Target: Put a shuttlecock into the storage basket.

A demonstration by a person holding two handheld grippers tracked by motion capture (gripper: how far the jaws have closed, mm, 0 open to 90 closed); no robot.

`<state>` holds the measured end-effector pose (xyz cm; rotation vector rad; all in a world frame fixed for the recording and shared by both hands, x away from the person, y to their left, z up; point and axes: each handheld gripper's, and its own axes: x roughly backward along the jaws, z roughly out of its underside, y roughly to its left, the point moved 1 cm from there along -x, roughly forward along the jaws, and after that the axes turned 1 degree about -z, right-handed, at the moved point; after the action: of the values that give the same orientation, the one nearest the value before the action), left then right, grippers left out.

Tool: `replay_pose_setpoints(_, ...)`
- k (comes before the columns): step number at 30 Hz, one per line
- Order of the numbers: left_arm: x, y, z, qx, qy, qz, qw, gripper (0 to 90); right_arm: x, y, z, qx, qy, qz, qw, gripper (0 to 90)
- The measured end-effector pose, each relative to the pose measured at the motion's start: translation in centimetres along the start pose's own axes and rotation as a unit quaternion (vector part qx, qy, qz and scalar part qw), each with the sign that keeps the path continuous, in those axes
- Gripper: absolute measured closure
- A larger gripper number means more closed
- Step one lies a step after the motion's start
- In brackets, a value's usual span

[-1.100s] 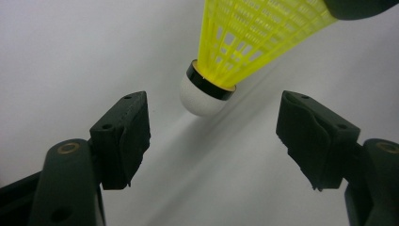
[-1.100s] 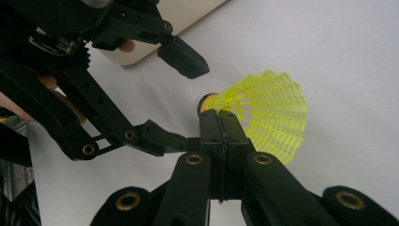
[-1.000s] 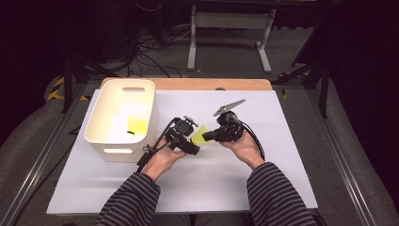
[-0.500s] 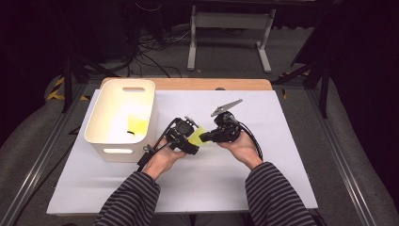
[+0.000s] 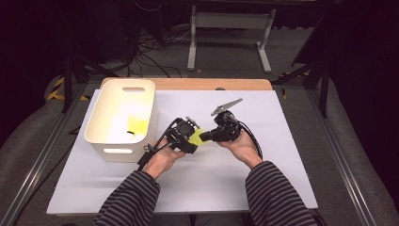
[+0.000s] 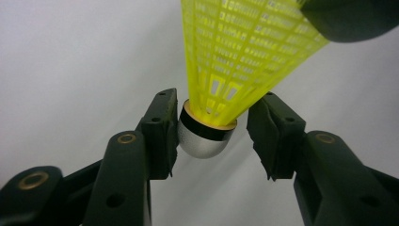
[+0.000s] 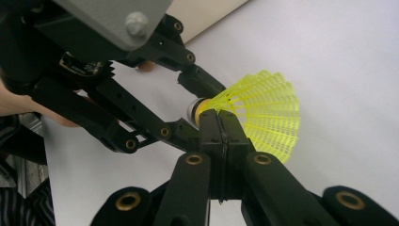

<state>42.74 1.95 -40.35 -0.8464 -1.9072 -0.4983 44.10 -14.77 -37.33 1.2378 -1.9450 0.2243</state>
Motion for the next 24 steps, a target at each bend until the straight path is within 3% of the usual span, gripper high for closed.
replay_pose_setpoints(9, 0.19, 0.07, 0.1, -0.005, 0.003, 0.0, 1.0, 63.4, 0.08, -0.28, 0.09, -0.001, 0.001, 0.018, 0.9998, 90.0)
replay_pose_setpoints(24, 0.29, -0.03, 0.06, -0.006, 0.015, -0.003, 0.9999, 64.7, -0.24, -0.14, 0.17, 0.014, 0.001, 0.047, 0.9988, 86.0)
